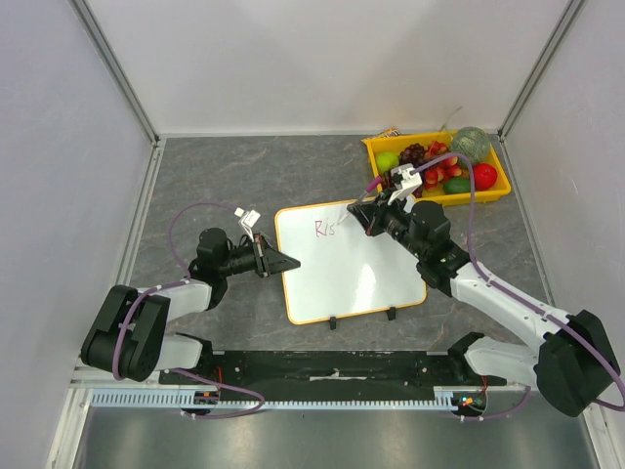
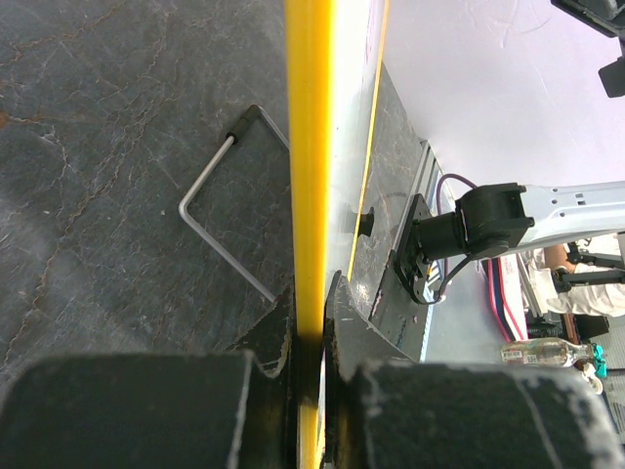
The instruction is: Write a sentence on the whiteboard
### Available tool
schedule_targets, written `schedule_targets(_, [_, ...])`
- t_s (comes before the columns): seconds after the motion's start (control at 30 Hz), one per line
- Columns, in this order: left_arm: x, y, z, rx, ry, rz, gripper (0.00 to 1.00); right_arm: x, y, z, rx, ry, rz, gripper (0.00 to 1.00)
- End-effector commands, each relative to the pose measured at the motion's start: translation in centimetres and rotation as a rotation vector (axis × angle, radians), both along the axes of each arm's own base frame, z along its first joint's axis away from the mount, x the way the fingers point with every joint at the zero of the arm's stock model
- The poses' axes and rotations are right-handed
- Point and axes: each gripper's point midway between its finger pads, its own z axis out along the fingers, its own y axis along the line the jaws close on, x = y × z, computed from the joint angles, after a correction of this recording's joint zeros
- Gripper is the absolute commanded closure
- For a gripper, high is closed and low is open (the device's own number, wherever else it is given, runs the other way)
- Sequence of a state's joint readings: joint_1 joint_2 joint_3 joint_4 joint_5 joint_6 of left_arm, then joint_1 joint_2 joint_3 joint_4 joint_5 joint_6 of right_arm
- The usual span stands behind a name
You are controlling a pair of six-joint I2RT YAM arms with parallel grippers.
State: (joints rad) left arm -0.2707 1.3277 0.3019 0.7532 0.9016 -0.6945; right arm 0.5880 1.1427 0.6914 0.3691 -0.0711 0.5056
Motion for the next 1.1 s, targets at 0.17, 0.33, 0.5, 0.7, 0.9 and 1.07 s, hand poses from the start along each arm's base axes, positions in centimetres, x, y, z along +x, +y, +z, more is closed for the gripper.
schedule_targets(0.17, [1.5, 1.9, -4.7, 0.181, -0.006, 0.119, 0.98, -0.3, -0.1, 0.8, 0.027, -0.033, 0.009, 1.00])
schedule_targets(0.33, [1.6, 1.9, -4.6, 0.178, -0.006, 0.118, 0.98, -0.3, -0.3, 1.0, 0.011, -0.043, 0.006, 1.00])
schedule_targets(0.5, [1.6, 1.9, -4.6, 0.179, -0.008, 0.119, 0.98, -0.3, -0.3, 1.5, 0.012, -0.054, 0.005, 1.00])
schedule_targets(0.7, [1.6, 1.9, -4.7, 0.179, -0.003, 0.118, 0.98, -0.1, 0.2, 0.8, 0.016, -0.043, 0.021, 1.00])
schedule_targets(0.9, [1.6, 1.8, -4.6, 0.176, -0.004, 0.116, 0.98, 0.3, 0.8, 0.6, 0.030, -0.032, 0.035, 1.00])
schedule_targets(1.07, [1.6, 1.8, -4.6, 0.176, -0.004, 0.114, 0.98, 0.3, 1.0, 0.2, 0.017, -0.027, 0.048, 1.00])
